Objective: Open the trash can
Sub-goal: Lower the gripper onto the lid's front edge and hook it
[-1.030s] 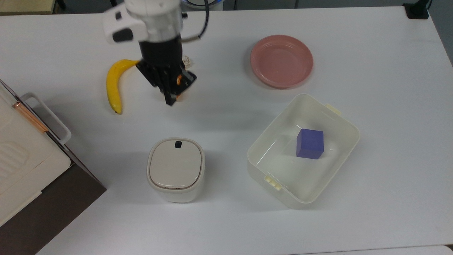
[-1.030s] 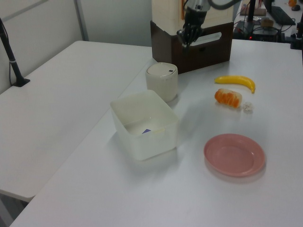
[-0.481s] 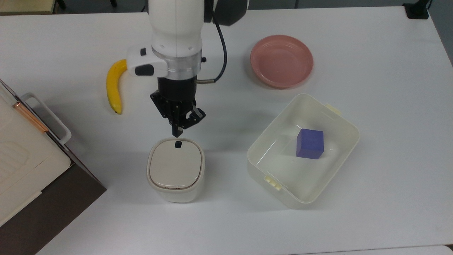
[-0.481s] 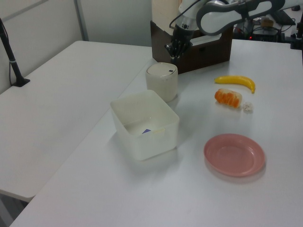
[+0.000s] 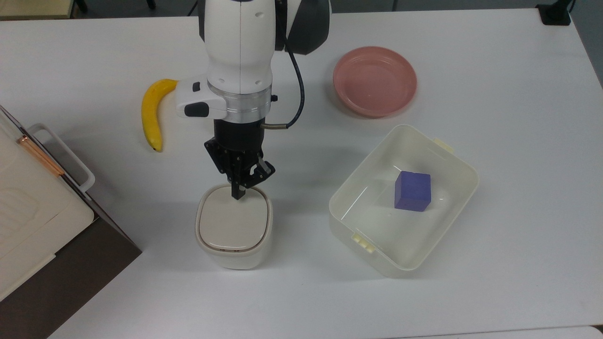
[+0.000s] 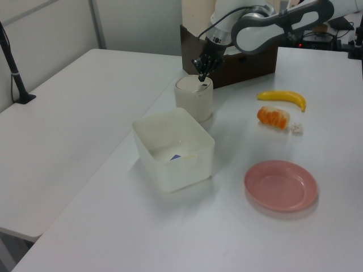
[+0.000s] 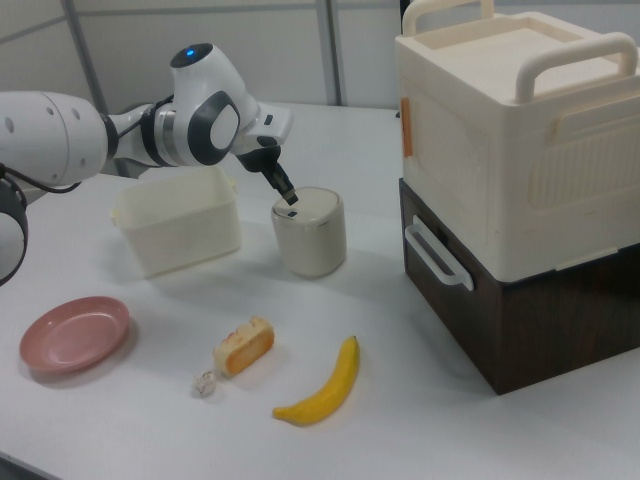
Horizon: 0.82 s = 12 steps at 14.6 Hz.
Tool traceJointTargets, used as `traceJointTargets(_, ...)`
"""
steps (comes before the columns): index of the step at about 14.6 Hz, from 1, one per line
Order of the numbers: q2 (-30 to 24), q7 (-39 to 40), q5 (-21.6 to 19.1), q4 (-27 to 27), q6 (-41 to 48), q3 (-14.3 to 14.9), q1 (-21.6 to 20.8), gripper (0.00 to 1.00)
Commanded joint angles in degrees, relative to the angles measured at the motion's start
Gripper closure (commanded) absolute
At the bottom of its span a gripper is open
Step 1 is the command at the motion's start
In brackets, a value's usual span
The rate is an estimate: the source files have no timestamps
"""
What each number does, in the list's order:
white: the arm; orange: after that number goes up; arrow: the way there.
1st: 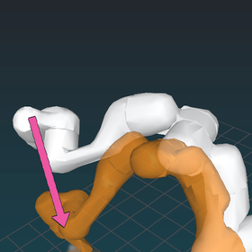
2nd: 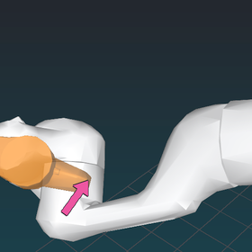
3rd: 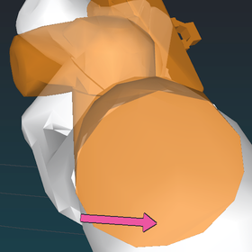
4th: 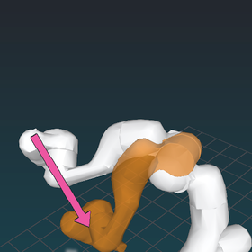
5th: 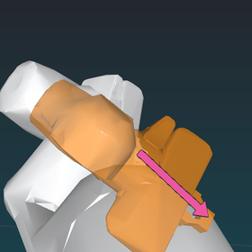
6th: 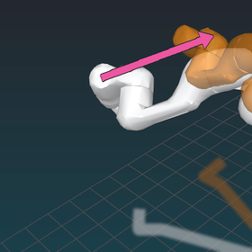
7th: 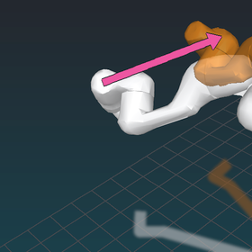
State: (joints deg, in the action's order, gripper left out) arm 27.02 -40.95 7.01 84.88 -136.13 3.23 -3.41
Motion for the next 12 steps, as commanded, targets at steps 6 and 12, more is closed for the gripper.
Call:
traceJointTargets(6, 1.7, -2.6, 5.5, 0.5, -1.3, 0.4, -0.5, 1.00)
traceJointTargets(12, 0.8, -4.1, 5.2, 0.5, -0.5, 0.2, -0.4, 1.00)
